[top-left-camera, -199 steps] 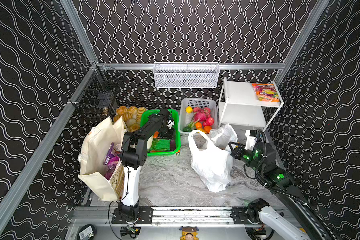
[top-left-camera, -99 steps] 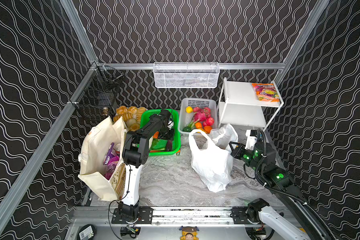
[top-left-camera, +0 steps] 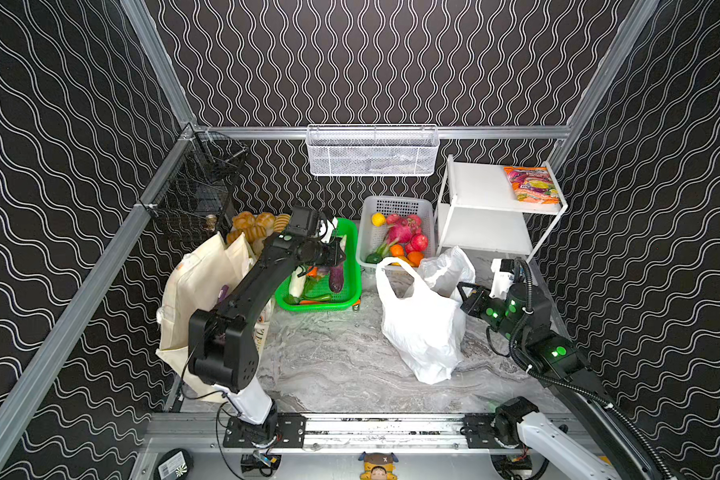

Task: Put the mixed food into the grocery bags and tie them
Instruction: 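Carry the purple eggplant into the white plastic bag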

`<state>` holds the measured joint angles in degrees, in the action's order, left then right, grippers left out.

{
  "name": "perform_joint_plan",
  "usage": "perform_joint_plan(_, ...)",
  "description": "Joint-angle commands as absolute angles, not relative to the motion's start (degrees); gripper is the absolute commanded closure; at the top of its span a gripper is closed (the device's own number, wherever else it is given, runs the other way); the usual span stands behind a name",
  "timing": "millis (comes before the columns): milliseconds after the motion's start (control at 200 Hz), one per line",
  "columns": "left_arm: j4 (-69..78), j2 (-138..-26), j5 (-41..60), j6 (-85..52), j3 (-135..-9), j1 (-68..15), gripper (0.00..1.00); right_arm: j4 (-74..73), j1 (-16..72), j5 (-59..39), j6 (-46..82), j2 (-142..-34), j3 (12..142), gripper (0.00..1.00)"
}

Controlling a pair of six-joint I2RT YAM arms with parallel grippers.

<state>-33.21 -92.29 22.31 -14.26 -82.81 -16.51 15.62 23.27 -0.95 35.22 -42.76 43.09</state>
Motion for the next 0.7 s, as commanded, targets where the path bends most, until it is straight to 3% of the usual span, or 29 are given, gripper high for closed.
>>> perform_joint_plan(0, -23.5, -87.5, 32.8, -20.6, -77.3, -16.6, 0.92, 12.3, 23.3, -2.2, 36.4, -43.2, 42.9, 1.0)
perform_joint_plan(110, -14.7, -82.9, 42.1, -25.2, -70.6, -17.6, 0.92, 11.6, 23.3, -2.6, 36.7, -43.7, 42.9, 1.0)
perform_joint_plan(395, -17.7, -81.7, 54.3, -11.2, -69.5, -25.2, 0.94, 11.3, 23.3, -4.2, 38.1, -44.9, 43.0, 1.0)
perform_joint_plan(586, -33.1, -83.3, 59.2, 2.7, -72.7, -28.8, 0.94, 12.0, 23.3, -4.6, 39.8, -46.3, 44.0, 1.0)
perform_joint_plan(696, -41.6, -83.2, 55.3, 14.2, -72.9, -34.7, 0.96, 10.3, 23.3, -5.4, 40.5, -46.1, 43.5, 1.0)
